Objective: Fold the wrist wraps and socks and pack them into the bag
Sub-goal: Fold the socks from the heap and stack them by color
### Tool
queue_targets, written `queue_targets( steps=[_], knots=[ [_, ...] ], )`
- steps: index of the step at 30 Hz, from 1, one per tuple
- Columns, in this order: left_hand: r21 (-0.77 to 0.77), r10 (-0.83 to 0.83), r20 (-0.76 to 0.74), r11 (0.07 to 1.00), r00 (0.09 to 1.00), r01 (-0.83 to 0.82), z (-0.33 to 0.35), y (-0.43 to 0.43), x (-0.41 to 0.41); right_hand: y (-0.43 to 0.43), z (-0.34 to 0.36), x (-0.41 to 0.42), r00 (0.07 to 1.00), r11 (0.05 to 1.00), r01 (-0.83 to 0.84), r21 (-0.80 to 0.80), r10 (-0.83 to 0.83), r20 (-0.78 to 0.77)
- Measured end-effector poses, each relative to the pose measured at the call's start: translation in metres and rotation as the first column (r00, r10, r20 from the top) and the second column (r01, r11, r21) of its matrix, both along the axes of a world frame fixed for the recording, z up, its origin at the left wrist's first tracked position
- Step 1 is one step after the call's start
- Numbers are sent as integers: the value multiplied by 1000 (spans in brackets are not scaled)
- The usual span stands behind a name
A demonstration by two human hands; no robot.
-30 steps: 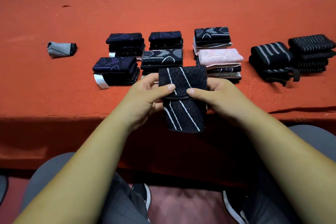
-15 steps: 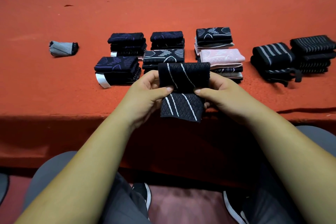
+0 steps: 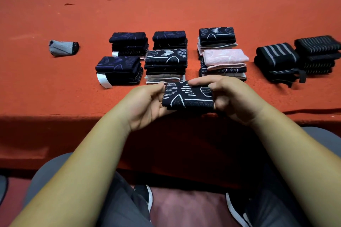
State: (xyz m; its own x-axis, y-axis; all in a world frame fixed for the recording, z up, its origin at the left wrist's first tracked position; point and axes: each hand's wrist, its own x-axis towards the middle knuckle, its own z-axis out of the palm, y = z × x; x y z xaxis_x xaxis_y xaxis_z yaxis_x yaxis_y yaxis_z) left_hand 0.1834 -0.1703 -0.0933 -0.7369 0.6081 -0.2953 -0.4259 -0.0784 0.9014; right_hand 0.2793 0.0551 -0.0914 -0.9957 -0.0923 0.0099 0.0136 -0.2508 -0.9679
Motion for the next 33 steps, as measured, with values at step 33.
queue_targets(
  steps=[33],
  knots=[
    [-117, 204, -620, 931, 758, -346, 3, -18, -8, -48, -23, -14, 818, 731, 559, 391, -410, -404]
  ],
)
